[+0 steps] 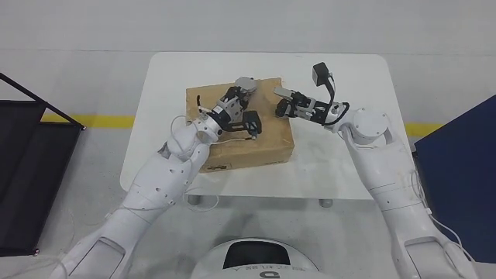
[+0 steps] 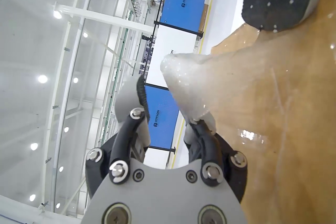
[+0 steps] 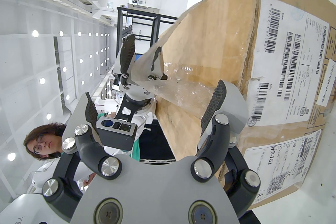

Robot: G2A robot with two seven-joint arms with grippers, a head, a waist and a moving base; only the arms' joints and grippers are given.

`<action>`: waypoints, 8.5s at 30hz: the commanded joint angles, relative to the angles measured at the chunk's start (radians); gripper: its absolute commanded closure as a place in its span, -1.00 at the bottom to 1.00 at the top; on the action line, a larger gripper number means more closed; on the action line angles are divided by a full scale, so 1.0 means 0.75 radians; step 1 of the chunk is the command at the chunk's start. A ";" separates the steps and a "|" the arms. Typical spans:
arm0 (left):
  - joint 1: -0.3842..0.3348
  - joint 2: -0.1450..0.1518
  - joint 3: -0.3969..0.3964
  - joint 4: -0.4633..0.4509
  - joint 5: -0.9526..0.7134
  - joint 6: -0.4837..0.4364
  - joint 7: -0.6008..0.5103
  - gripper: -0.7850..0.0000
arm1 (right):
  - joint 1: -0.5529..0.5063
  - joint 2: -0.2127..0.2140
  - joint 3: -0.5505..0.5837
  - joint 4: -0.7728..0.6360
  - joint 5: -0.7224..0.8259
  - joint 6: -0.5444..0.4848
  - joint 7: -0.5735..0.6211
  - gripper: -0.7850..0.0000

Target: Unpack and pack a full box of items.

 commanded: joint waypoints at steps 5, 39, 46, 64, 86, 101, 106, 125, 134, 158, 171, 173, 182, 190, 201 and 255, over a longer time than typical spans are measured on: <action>0.035 0.004 -0.030 -0.026 0.048 0.123 -0.001 1.00 | 0.000 0.000 0.000 0.000 0.000 0.000 0.000 -1.00; 0.267 0.026 -0.284 -0.163 0.348 0.496 -0.253 -0.05 | 0.000 0.000 0.000 0.000 0.000 0.000 0.000 -1.00; 0.382 0.038 -0.359 -0.277 0.384 0.459 -0.306 -0.35 | 0.000 0.000 0.000 0.000 0.000 0.000 0.000 -1.00; 0.597 0.053 -0.517 -0.439 0.427 0.333 -0.437 -0.54 | 0.000 0.000 0.000 0.000 0.000 0.000 0.000 -1.00; 0.645 0.080 -0.831 -0.412 -0.519 -0.358 -0.196 -1.00 | 0.000 0.000 0.000 0.000 0.000 0.000 0.000 -1.00; 0.421 0.091 -0.699 -0.225 -0.151 -0.285 -0.228 -1.00 | 0.000 0.000 0.000 0.000 0.000 0.000 0.000 -1.00; 0.332 0.077 -0.595 -0.131 -0.022 -0.229 -0.292 -0.61 | 0.000 0.000 0.000 0.000 0.000 0.000 0.000 -1.00; 0.262 0.064 -0.500 -0.086 0.126 -0.138 -0.334 1.00 | 0.000 0.000 0.000 0.000 0.000 0.000 0.000 -1.00; 0.395 0.074 -0.551 -0.247 0.187 -0.069 -0.389 1.00 | 0.000 0.000 0.000 0.000 0.000 0.000 0.000 -1.00; 0.554 0.069 -0.535 -0.386 0.352 -0.049 -0.526 1.00 | -0.203 0.031 0.152 -0.261 0.117 -0.179 -0.091 -1.00; 0.600 0.063 -0.534 -0.399 0.383 -0.004 -0.555 1.00 | -0.169 0.035 0.099 -0.237 0.098 -0.140 -0.092 -1.00; 0.610 0.062 -0.536 -0.402 0.387 0.002 -0.558 1.00 | -0.164 0.036 0.095 -0.234 0.100 -0.140 -0.090 -1.00; 0.667 0.062 -0.565 -0.441 0.405 0.035 -0.578 1.00 | -0.146 0.039 0.073 -0.230 0.102 -0.135 -0.087 -1.00; 0.682 0.058 -0.572 -0.450 0.418 0.038 -0.586 1.00 | -0.130 0.041 0.052 -0.231 0.102 -0.127 -0.090 -1.00; 0.695 0.053 -0.571 -0.443 0.410 0.027 -0.567 1.00 | -0.110 0.046 0.035 -0.234 0.093 -0.109 -0.096 -1.00; 0.685 0.042 -0.580 -0.419 0.412 -0.032 -0.504 1.00 | -0.023 0.055 -0.036 -0.186 0.112 -0.068 -0.097 -1.00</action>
